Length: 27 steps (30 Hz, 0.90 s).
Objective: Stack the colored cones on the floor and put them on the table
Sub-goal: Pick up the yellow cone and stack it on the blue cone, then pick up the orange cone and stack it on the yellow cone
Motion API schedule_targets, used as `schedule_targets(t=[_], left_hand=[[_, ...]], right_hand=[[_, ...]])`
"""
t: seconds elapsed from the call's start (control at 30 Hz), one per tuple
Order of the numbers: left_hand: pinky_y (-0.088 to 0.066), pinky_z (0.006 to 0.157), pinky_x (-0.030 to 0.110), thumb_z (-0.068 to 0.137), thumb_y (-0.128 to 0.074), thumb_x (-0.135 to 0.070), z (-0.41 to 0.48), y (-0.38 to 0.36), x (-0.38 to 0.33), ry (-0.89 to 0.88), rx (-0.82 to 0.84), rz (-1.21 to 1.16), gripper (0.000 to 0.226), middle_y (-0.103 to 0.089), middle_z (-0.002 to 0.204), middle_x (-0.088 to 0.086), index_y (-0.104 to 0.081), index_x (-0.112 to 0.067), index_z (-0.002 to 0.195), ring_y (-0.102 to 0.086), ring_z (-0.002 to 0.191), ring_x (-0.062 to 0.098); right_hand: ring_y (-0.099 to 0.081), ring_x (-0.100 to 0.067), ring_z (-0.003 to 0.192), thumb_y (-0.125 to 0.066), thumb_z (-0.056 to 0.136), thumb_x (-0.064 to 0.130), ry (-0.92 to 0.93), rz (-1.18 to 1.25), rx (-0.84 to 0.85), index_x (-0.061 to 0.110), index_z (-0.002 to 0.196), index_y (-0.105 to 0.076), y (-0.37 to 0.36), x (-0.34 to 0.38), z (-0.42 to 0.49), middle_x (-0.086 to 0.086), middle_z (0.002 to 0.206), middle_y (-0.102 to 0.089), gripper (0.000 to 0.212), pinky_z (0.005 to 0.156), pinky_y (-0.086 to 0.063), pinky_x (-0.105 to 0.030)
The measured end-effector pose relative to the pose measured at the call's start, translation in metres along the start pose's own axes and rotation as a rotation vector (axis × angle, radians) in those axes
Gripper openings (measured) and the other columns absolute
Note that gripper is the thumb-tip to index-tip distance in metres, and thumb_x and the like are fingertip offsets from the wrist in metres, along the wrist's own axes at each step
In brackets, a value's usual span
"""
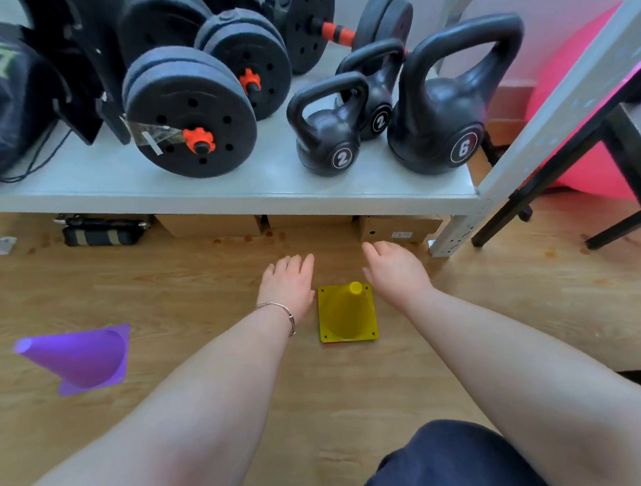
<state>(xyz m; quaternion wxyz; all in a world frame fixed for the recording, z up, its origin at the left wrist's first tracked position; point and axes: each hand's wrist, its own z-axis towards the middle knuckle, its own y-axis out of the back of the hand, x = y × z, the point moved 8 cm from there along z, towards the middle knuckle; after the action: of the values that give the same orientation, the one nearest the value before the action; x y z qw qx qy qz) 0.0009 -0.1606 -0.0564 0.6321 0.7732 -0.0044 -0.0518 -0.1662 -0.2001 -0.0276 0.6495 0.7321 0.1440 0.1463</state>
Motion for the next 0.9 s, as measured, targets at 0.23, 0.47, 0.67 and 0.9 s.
schedule_targets(t=[0.23, 0.47, 0.67, 0.9], left_hand=[[-0.022, 0.114, 0.052, 0.09, -0.05, -0.042, -0.029, 0.032, 0.054, 0.205, -0.129, 0.101, 0.069, -0.034, 0.151, 0.012, -0.022, -0.016, 0.148, -0.026, 0.143, 0.03], [-0.026, 0.113, 0.053, 0.085, -0.058, -0.038, -0.103, 0.027, 0.148, 0.459, -0.142, 0.116, 0.067, -0.042, 0.147, 0.011, -0.035, -0.016, 0.144, -0.034, 0.14, 0.03], [-0.042, 0.104, 0.052, 0.071, -0.073, -0.029, -0.17, 0.018, 0.222, 0.61, -0.119, 0.117, 0.065, -0.059, 0.132, 0.009, -0.054, -0.017, 0.132, -0.053, 0.127, 0.029], [-0.036, 0.105, 0.057, 0.074, -0.07, -0.018, -0.255, -0.002, 0.305, 0.909, -0.154, -0.057, 0.067, -0.052, 0.139, 0.016, -0.049, -0.014, 0.137, -0.047, 0.131, 0.036]], right_hand=[[-0.05, -0.034, 0.128, -0.062, 0.084, 0.039, 0.158, -0.103, -0.141, 0.009, 0.131, -0.054, 0.033, 0.061, 0.03, -0.013, 0.129, -0.06, 0.057, 0.111, -0.036, -0.049], [-0.032, -0.034, 0.143, -0.051, 0.091, 0.038, 0.313, -0.093, -0.052, 0.01, 0.143, -0.042, 0.017, 0.159, 0.043, -0.013, 0.149, -0.044, 0.06, 0.118, -0.023, -0.051], [-0.025, -0.031, 0.147, -0.044, 0.094, 0.036, 0.526, -0.006, 0.045, 0.016, 0.149, -0.032, -0.004, 0.27, 0.022, -0.01, 0.154, -0.036, 0.06, 0.121, -0.018, -0.049], [-0.022, -0.026, 0.147, -0.043, 0.091, 0.038, 0.462, 0.152, 0.178, 0.02, 0.149, -0.029, -0.039, 0.332, -0.01, -0.005, 0.154, -0.034, 0.062, 0.12, -0.018, -0.045]])
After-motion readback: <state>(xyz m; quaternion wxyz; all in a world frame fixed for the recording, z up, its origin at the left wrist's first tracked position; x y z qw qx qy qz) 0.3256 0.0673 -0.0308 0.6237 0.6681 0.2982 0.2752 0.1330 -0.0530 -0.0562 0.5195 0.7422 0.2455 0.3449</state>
